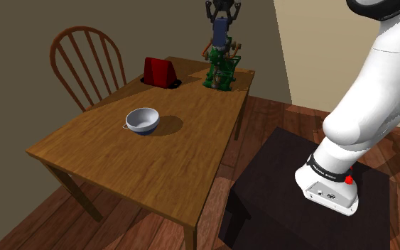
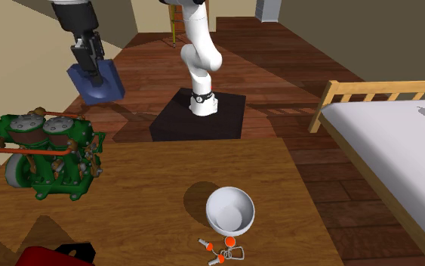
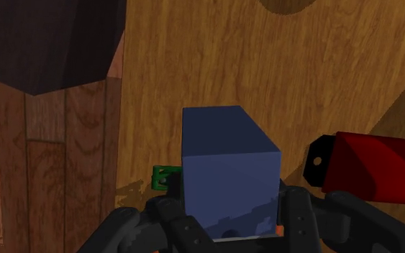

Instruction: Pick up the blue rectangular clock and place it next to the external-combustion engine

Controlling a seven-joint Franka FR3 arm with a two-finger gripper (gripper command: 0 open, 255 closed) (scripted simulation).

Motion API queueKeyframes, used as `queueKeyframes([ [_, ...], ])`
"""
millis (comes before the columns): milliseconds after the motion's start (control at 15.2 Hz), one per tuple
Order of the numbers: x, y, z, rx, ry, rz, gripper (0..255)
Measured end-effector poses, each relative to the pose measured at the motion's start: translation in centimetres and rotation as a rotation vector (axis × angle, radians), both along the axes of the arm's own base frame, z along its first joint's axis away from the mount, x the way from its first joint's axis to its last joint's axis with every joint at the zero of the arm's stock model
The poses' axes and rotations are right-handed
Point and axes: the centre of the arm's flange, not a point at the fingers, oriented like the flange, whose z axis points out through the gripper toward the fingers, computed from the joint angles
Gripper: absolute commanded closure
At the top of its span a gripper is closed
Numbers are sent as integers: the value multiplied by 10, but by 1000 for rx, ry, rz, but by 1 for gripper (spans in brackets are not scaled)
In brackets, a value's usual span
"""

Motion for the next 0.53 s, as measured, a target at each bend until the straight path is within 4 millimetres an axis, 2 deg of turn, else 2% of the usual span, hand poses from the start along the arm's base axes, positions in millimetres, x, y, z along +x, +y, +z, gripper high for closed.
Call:
queueKeyframes([
  [528, 1, 1, -41, 0, 0, 0, 255],
])
